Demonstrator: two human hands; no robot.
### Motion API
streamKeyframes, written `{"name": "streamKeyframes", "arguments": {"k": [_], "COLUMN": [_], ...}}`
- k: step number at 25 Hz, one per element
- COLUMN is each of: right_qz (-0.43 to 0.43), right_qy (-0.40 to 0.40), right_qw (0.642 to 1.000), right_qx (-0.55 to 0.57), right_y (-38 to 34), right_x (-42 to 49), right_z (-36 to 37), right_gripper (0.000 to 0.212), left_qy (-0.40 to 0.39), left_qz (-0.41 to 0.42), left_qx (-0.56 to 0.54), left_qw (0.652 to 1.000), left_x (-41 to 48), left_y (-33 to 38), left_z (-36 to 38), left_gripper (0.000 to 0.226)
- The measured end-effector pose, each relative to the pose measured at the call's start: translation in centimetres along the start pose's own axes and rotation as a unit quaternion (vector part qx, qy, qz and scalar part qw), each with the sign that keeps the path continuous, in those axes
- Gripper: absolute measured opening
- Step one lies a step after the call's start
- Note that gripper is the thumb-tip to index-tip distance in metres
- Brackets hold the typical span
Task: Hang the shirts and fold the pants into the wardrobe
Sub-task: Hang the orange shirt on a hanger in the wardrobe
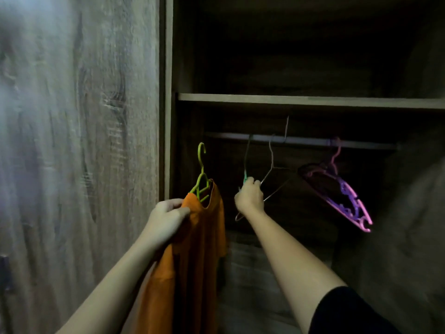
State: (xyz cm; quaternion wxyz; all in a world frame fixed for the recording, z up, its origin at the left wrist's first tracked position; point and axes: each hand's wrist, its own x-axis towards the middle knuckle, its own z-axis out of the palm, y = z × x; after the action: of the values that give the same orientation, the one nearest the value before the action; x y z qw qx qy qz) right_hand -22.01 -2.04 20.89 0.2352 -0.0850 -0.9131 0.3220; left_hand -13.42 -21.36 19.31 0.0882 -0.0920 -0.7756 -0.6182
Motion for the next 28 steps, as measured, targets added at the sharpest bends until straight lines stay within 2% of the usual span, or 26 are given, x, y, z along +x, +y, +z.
{"name": "streamKeyframes", "arguments": {"k": [2, 4, 7, 10, 17, 24, 28], "right_qz": [-0.006, -0.006, -0.012, -0.051, -0.124, -0.147, -0.154], "right_qy": [0.004, 0.003, -0.019, -0.026, -0.046, -0.052, -0.053], "right_qw": [1.0, 0.999, 0.999, 0.998, 0.991, 0.987, 0.986], "right_qx": [-0.022, -0.036, -0.034, -0.036, -0.018, -0.029, -0.04], "right_y": [0.6, 1.0, 1.5, 2.1, 3.3, 3.5, 3.6], "right_x": [0.2, 0.5, 1.0, 1.4, 2.2, 2.3, 2.2], "right_z": [-1.0, -1.9, -2.9, -3.4, -3.3, -3.3, -3.4], "right_gripper": [0.046, 0.043, 0.039, 0.043, 0.045, 0.042, 0.044], "left_qy": [0.012, 0.056, 0.123, 0.143, 0.101, 0.143, 0.116], "left_qz": [0.017, 0.031, 0.057, 0.068, 0.006, -0.039, -0.043], "left_qx": [0.028, 0.038, 0.038, 0.057, 0.128, 0.116, 0.159], "left_qw": [0.999, 0.997, 0.99, 0.986, 0.987, 0.982, 0.979], "left_x": [2.5, 4.8, 7.8, 10.8, 15.2, 15.5, 15.5], "left_y": [0.9, 2.0, 4.2, 5.7, 3.3, 2.0, 1.3], "left_z": [1.9, 3.9, 6.1, 7.0, 8.2, 9.4, 9.4], "left_gripper": [0.024, 0.019, 0.02, 0.022, 0.021, 0.016, 0.024]}}
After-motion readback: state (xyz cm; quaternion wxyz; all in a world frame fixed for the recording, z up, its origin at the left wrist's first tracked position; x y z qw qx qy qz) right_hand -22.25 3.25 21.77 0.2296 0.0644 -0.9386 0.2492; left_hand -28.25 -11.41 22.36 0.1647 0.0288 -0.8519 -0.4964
